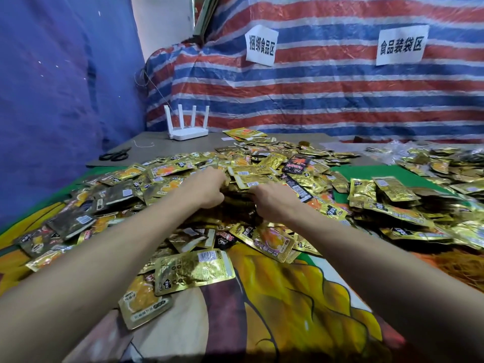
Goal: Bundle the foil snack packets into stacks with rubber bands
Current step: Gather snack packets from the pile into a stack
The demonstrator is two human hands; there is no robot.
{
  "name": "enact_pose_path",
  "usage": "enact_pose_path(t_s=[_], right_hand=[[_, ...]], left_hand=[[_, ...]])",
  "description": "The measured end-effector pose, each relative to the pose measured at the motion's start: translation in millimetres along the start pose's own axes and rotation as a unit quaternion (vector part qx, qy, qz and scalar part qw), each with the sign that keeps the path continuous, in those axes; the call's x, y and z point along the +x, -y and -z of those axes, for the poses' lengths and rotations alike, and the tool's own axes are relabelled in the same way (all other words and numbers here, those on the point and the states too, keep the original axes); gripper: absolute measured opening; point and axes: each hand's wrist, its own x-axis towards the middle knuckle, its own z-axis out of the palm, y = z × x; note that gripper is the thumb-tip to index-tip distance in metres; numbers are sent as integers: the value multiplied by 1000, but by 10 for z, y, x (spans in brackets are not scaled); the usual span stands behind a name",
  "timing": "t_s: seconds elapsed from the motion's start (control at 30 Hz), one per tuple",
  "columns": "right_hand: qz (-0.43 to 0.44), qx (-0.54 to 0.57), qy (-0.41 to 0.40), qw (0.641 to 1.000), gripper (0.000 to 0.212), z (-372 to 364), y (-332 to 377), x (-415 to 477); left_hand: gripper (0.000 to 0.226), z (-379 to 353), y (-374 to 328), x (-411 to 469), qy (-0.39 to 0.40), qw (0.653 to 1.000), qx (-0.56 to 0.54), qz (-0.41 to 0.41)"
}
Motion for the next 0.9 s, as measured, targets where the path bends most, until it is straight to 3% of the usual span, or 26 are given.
enact_pose_path(t_s=[0.3,0.43,0.57,0.67,0.8,0.9], right_hand=[[-3,120,-12,993,7,314,21,-96],[-3,288,-10,958,11,304,72,-137],[-1,378,19,925,6,230,121,-172],[13,466,36,884,5,181,77,-209],[-45,603,24,796,17,176,-40,-273],[-59,628,36,775,21,211,-94,-307]], left_hand=[[16,164,167,-24,-60,984,-169,3],[13,141,196,-96,-114,974,-197,-4],[6,161,230,-151,-132,967,-218,-23],[7,212,267,-194,-112,941,-318,-22],[15,283,315,-235,-53,865,-498,16],[20,278,305,-217,-9,821,-567,60]])
